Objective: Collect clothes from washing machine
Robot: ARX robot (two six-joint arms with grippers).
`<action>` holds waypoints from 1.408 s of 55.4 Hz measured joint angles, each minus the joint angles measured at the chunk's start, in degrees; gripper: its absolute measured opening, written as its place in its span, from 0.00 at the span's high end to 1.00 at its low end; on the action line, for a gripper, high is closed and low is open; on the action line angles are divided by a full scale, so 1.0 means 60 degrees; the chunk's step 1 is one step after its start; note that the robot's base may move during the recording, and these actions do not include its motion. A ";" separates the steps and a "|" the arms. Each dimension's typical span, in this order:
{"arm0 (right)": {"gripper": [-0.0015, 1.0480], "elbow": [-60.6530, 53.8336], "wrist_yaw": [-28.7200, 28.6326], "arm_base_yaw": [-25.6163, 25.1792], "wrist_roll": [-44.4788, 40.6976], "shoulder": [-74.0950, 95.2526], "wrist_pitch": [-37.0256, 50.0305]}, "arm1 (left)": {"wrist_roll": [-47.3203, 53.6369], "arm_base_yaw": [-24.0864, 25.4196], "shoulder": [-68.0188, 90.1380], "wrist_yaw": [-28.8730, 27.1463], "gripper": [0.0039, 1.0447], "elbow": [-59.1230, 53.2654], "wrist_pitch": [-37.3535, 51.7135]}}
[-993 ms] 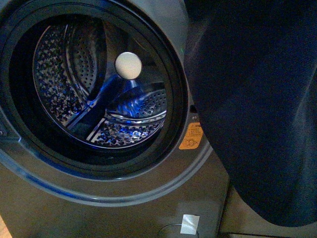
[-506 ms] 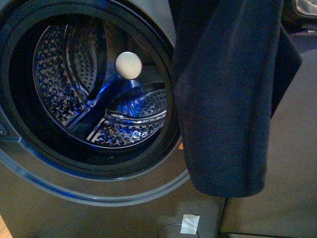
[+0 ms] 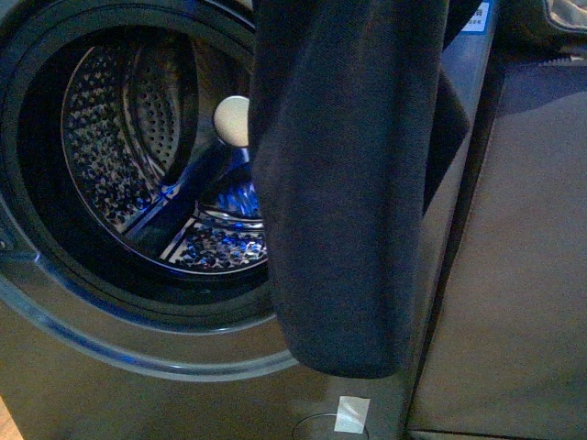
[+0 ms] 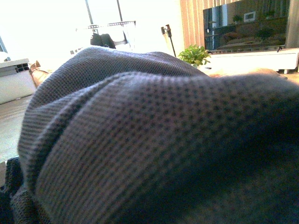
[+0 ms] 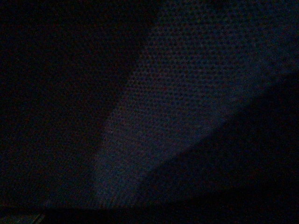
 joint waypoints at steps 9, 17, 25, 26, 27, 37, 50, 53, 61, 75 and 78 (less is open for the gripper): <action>0.31 0.0000 0.0284 0.0000 -0.0273 0.0204 0.0488 | 0.0000 -0.0004 0.0000 0.0004 0.89 0.0000 0.0000; 0.54 -0.0004 0.0375 -0.0120 -0.0484 0.0248 0.0973 | -0.0007 -0.0004 0.0000 0.0015 0.82 0.0004 0.0000; 0.78 -0.0127 0.0481 -0.0302 -0.0619 0.0197 0.1486 | -0.0011 -0.0004 0.0000 0.0033 0.56 0.0091 0.0000; 0.82 -0.0146 0.0495 -0.0328 -0.0637 0.0178 0.1530 | -0.0011 -0.0004 0.0000 0.0033 0.53 0.0098 0.0000; 0.84 -0.0171 0.0514 -0.0361 -0.0663 0.0142 0.1577 | -0.0011 -0.0004 0.0000 0.0033 0.49 0.0102 0.0000; 0.92 -0.0259 0.0583 -0.0652 -0.0863 -0.0175 0.2025 | -0.0011 -0.0004 -0.0004 0.0040 0.28 0.0120 0.0004; 0.92 -0.0255 0.0696 -0.1417 -0.0943 -0.0790 0.2361 | -0.0007 -0.0004 -0.0007 0.0062 0.05 0.0128 0.0004; 0.92 -0.0240 0.0692 -0.1650 -0.0940 -0.0925 0.2386 | -0.0011 -0.0004 -0.0011 0.0076 0.04 0.0128 0.0004; 0.93 -0.0146 0.0623 -0.2524 -0.0841 -0.1319 0.2401 | -0.0011 -0.0011 -0.0011 0.0076 0.06 0.0128 0.0004; 0.93 0.0095 -0.0098 -0.4539 0.0025 -0.1985 0.1898 | -0.0007 -0.0011 -0.0011 0.0076 0.06 0.0128 0.0004; 0.93 0.0135 -0.0350 -0.5096 0.0346 -0.2131 0.1712 | -0.0011 -0.0011 -0.0011 0.0076 0.06 0.0128 0.0004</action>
